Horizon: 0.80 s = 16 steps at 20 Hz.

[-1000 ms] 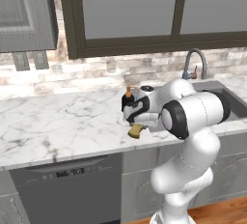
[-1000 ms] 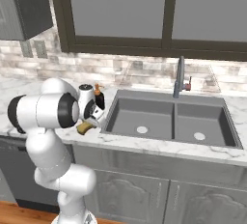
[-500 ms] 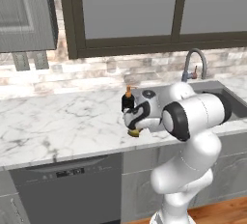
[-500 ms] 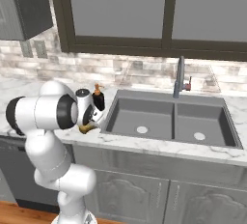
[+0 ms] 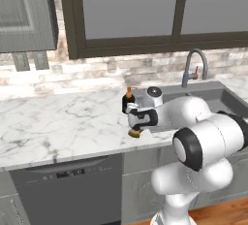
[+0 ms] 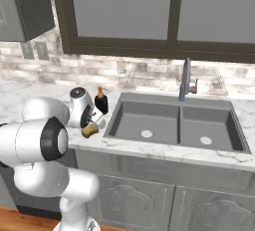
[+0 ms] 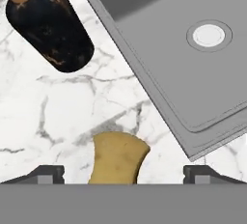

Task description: Restock the sink supplies by placing the sponge and soap dispenser on the counter and next to the sink. Make sure the soap dispenser is upright.

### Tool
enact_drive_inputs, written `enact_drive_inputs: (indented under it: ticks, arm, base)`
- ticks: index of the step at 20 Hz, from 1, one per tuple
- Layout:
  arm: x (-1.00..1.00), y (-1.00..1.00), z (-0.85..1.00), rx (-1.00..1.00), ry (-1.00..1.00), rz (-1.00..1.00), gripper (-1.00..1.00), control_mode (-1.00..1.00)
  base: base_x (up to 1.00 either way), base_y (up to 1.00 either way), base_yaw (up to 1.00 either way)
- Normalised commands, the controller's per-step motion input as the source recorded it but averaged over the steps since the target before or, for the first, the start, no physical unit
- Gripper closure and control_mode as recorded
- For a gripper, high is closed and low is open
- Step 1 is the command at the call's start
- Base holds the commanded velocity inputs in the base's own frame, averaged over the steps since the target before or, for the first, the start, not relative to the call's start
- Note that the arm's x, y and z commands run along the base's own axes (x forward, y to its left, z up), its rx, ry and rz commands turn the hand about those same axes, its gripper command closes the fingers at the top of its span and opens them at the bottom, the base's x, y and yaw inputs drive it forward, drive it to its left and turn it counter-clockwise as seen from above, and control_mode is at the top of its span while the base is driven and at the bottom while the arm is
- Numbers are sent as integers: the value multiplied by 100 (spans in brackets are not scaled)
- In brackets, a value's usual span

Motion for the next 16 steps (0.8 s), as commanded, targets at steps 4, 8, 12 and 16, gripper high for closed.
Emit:
enact_drive_inputs:
  ticks: [4,8,12,16]
  arm:
    - [-94,-30,99,5,-5,-6,-100,-100]
    - [-93,-42,100,6,0,-8,-100,-100]
    - [-90,-51,100,5,0,-8,-100,-100]
    - [-97,-37,99,0,-3,-7,-100,-100]
  base:
    - [0,0,0]
    - [0,0,0]
    - [0,0,0]
    - [0,0,0]
